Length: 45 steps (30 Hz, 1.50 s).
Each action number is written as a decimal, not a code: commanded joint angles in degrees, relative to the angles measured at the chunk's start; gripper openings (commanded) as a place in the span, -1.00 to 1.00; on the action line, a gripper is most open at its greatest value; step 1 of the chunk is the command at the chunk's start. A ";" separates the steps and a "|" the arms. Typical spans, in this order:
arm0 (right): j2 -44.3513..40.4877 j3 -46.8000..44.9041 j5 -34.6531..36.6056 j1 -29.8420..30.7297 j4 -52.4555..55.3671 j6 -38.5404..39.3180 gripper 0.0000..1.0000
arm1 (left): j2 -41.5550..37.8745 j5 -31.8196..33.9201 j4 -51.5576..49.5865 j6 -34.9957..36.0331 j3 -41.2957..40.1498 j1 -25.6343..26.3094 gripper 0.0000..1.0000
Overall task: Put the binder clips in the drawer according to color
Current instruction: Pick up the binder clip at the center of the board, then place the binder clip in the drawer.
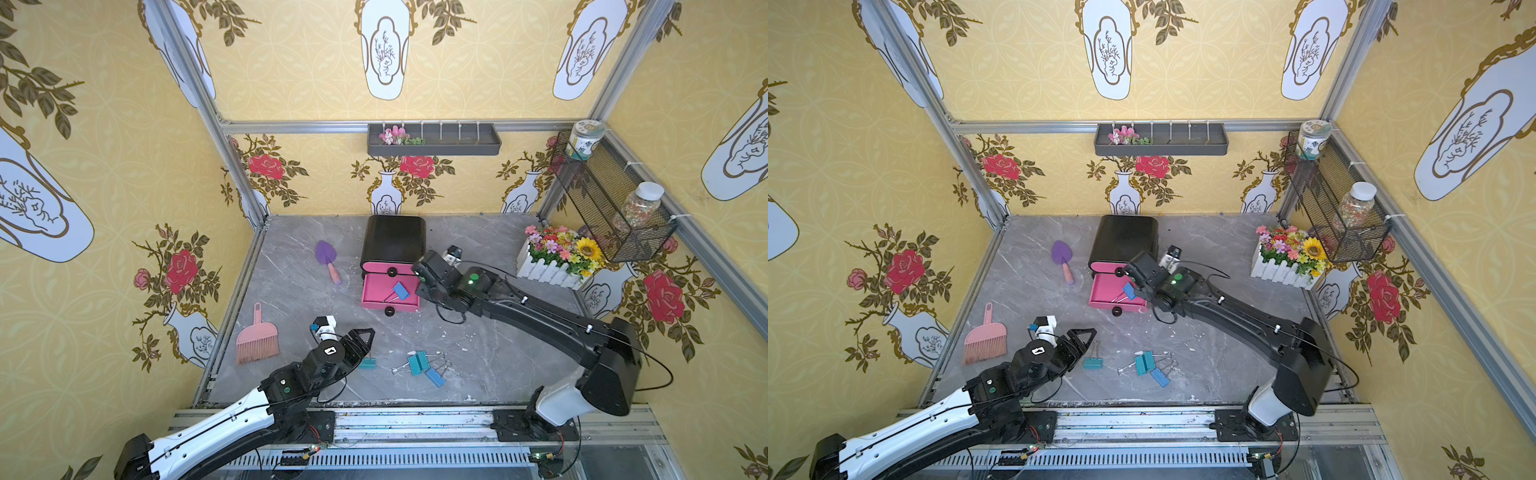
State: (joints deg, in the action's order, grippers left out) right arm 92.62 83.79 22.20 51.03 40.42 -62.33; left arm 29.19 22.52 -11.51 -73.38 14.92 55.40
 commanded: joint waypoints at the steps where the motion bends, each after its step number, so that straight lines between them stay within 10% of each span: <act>1: 5.76 8.62 4.73 1.73 1.60 9.02 -0.25 | -2.01 0.88 -2.89 -0.44 -0.37 -0.14 0.47; 14: 10.83 7.70 7.92 3.64 -12.29 32.93 -0.22 | -1.13 0.69 -2.00 -0.22 -0.69 -0.18 0.47; 24: 15.86 11.81 -3.79 5.40 -16.97 61.41 -0.15 | -2.91 1.43 -3.69 -1.77 -1.07 -0.13 0.47; 45: 22.67 15.79 -5.94 5.15 -12.48 80.99 0.01 | -7.49 2.84 -9.50 -3.37 -0.50 -0.17 0.47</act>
State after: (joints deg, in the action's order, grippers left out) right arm 115.13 98.98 14.61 56.36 28.53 16.14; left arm 21.63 24.27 -19.84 -76.90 14.11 55.24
